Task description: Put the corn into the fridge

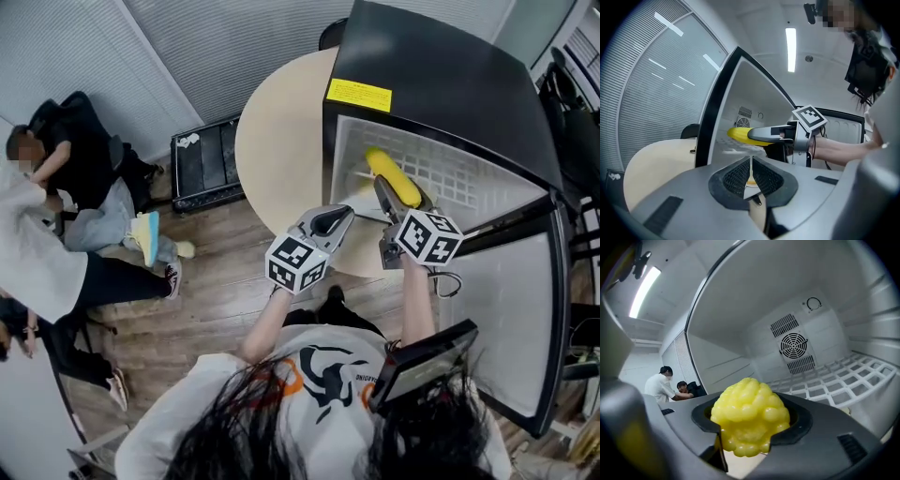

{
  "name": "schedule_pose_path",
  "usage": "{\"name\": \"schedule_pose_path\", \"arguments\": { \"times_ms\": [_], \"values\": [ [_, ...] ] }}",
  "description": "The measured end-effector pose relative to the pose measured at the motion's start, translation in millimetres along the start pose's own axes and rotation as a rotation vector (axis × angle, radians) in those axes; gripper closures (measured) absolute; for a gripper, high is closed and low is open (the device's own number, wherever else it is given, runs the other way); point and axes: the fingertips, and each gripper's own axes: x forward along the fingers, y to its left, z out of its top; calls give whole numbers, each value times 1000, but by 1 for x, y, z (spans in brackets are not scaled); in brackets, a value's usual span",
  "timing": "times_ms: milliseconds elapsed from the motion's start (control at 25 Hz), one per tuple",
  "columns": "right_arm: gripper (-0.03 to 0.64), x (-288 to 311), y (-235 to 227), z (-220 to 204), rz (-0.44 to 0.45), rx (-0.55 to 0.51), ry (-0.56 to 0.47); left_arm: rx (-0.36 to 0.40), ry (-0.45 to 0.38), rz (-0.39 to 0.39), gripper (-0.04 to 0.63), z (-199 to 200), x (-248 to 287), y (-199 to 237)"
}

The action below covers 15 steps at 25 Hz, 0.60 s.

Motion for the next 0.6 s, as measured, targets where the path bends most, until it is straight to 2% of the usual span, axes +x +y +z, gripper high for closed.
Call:
{"name": "schedule_pose_path", "arguments": {
  "times_ms": [120, 360, 600],
  "values": [
    [354, 15, -3, 8, 31, -8, 16, 0, -5, 15, 583, 3, 3, 4],
    [354, 43, -3, 16, 47, -139, 87, -3, -11, 31, 583, 9, 9, 10],
    [354, 60, 9, 13, 9, -375, 177, -5, -14, 35, 583, 12, 15, 16]
  ]
}}
